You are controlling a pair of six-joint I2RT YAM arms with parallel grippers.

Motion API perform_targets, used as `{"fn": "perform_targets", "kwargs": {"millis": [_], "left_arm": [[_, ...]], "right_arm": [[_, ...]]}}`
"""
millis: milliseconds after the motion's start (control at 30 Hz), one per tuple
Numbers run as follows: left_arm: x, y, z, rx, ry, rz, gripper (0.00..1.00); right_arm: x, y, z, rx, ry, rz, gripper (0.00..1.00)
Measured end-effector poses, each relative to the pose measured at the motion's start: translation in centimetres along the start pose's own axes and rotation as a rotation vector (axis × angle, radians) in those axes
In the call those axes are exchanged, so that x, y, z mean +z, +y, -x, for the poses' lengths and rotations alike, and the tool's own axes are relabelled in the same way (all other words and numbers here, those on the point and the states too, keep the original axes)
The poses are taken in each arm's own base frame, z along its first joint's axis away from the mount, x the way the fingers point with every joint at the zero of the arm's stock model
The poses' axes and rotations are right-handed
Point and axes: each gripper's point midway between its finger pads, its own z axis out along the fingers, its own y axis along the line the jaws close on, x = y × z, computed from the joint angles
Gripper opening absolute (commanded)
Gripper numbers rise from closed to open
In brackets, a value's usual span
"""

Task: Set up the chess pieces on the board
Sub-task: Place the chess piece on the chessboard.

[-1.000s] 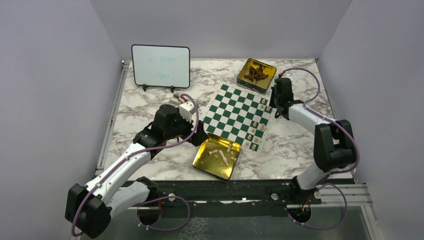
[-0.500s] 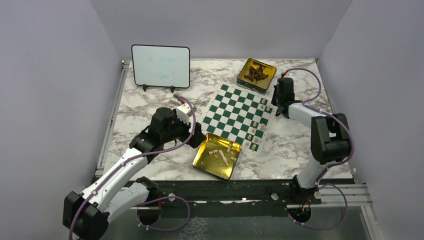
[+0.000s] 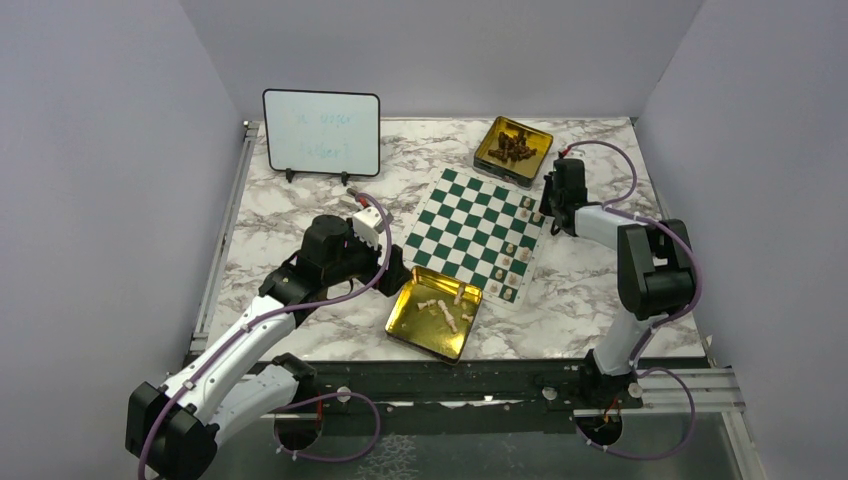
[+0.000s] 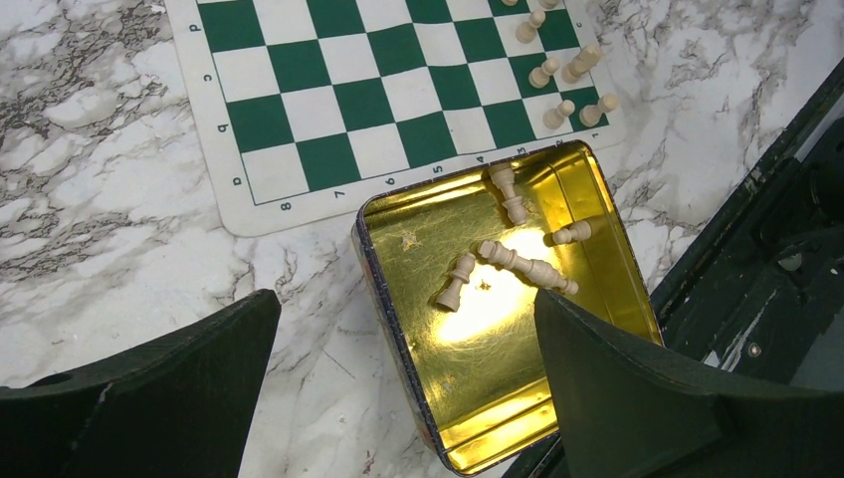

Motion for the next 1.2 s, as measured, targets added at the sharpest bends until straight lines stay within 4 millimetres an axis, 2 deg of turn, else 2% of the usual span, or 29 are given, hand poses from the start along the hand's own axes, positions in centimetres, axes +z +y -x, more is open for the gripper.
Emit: {"fn": "perform_targets", "kwargs": {"millis": [467,933,1200], "left_arm": [[0.1,0.1,-0.3,-0.003,0.008,0.001,0.99],[0.1,0.1,-0.4,-0.004,0.011,0.001,0.99],[0.1,0.1,-0.4,-0.004,0.011,0.001,0.99]], "right_arm": [[1.1,0.3,-1.0,0.020,0.035,0.035,0.15],[1.2,0.5,-0.8,0.023,0.037,0.046,0.17],[1.2,0.6,-0.9,0.029,0.044,0.048,0.25]]}}
